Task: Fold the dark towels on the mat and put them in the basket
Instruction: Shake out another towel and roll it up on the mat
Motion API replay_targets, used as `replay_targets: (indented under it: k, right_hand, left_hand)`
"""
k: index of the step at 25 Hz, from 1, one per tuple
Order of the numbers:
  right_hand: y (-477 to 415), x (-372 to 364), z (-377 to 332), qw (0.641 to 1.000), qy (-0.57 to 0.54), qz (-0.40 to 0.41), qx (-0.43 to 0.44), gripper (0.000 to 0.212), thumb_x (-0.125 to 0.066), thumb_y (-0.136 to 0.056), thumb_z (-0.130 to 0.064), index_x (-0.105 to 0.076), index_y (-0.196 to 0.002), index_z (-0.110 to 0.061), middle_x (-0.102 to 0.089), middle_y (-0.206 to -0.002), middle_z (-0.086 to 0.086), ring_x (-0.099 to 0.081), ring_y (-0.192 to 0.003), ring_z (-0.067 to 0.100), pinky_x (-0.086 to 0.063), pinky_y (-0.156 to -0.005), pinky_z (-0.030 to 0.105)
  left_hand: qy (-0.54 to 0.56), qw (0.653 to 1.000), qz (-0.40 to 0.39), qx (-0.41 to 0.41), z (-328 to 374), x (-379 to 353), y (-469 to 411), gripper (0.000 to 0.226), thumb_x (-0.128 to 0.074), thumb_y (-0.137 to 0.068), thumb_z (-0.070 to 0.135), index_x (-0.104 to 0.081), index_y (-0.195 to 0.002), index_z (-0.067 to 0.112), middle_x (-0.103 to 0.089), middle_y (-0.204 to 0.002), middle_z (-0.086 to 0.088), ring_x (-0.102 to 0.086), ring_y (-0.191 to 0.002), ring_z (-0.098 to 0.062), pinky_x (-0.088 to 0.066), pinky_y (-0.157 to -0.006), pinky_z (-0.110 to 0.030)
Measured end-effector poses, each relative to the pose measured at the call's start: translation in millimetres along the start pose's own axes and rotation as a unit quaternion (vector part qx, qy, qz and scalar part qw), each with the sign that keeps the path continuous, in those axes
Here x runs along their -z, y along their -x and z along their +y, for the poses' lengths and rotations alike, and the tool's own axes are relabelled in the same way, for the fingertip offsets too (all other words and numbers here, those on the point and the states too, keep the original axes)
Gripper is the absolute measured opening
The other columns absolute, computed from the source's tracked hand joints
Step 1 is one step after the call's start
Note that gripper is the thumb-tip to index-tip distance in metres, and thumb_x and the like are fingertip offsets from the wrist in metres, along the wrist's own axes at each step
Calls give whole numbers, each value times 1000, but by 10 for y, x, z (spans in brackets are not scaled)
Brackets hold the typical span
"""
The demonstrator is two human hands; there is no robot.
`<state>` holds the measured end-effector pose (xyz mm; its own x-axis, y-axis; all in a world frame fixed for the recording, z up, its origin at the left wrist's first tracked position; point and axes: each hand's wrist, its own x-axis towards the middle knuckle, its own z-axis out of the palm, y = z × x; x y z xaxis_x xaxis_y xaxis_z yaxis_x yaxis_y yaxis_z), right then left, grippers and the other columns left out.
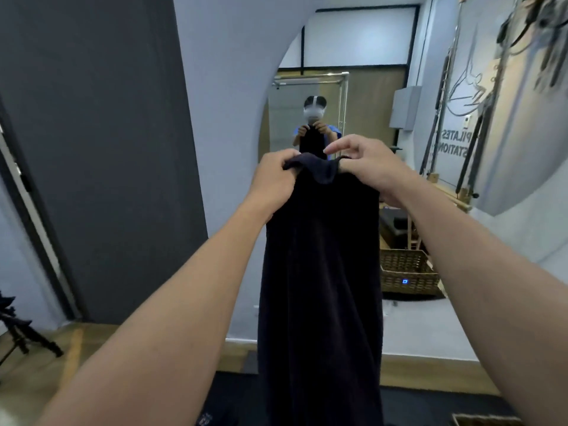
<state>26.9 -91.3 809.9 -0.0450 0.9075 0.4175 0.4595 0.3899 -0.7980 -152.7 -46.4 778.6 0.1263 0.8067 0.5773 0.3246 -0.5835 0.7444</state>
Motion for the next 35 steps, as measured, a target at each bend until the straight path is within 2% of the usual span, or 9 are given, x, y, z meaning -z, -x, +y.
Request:
replay_targets:
  k: [3, 6, 9, 12, 14, 21, 26, 32, 35]
  right_hand:
    - [102, 108, 72, 992, 103, -74, 5, 16, -71, -88, -18, -71, -103, -12, -69, -87, -2, -62, -69, 4, -47, -62, 13]
    - [-46, 210, 224, 965, 259, -35, 32, 13, -58, -94, -10, -70, -91, -5, -61, -77, 9, -53, -69, 18, -39, -62, 29]
    - [-220, 276, 285, 982, 186, 6, 4, 24, -55, -97, -13, -63, -74, -14, -60, -78, 8, -57, -81, 27, -44, -74, 36]
    - [-264, 359, 379, 986, 147, 75, -19, 26, -54, -98, -22, -61, -76, -10, -57, -77, 9, -55, -77, 26, -40, -70, 36]
    - [-275, 501, 471, 981, 117, 149, -42, 26, -54, -98, -24, -62, -81, -6, -57, -80, 10, -55, -77, 24, -37, -70, 33]
    - [-431, 959, 548, 944, 187, 243, -124, 26, -48, -98, -27, -56, -89, -3, -49, -71, 9, -48, -62, 25, -34, -50, 28]
    - [-539, 1236, 602, 924, 237, 263, -144, 31, -48, -95, -29, -59, -96, 0, -55, -87, 15, -45, -52, 23, -35, -40, 24]
    - [-476, 1312, 945, 886, 369, 218, -176, 35, -58, -91, -30, -64, -103, 2, -56, -89, 19, -59, -80, 35, -42, -65, 32]
    - [-565, 1116, 1160, 926, 136, 210, -282, 31, -52, -99, -20, -59, -117, 5, -63, -65, 17, -58, -43, 21, -43, -42, 23]
  left_hand:
    - [-86, 995, -31, -49, 213, -220, -104, 27, -65, -86, 16, -61, -59, 17, -55, -57, 1, -49, -59, -14, -39, -59, -30]
    - [-59, 997, -45, -28, 251, -299, -110, 25, -79, -80, 31, -67, -64, 16, -54, -58, 1, -45, -56, -11, -35, -56, -28]
    - [-45, 986, -154, 54, 15, -212, -48, 20, -84, -75, 27, -75, -83, 11, -73, -80, -8, -68, -71, -17, -52, -68, -32]
    - [-116, 942, -261, 175, -528, -43, 167, 22, -79, -81, 15, -75, -101, 9, -74, -98, -6, -68, -89, -19, -54, -83, -32]
    - [-168, 921, -276, 218, -911, 119, 283, 16, -74, -85, 17, -74, -100, 13, -71, -95, -3, -64, -90, -20, -50, -77, -32]
    - [-435, 891, -45, 125, -1173, 617, 119, 11, -67, -85, 25, -70, -92, 17, -65, -92, -13, -61, -83, -34, -49, -72, -38]
    - [-534, 838, 4, 115, -1264, 878, -29, 13, -57, -90, 14, -69, -94, 8, -61, -93, -22, -60, -87, -43, -42, -71, -43]
    - [-524, 824, 68, 206, -1525, 982, -20, 23, -56, -97, 19, -65, -103, -1, -59, -109, -27, -58, -101, -47, -45, -85, -50]
    - [-334, 871, 136, 333, -1823, 861, -91, 25, -45, -98, 19, -67, -107, 10, -69, -94, -23, -69, -86, -39, -57, -81, -50]
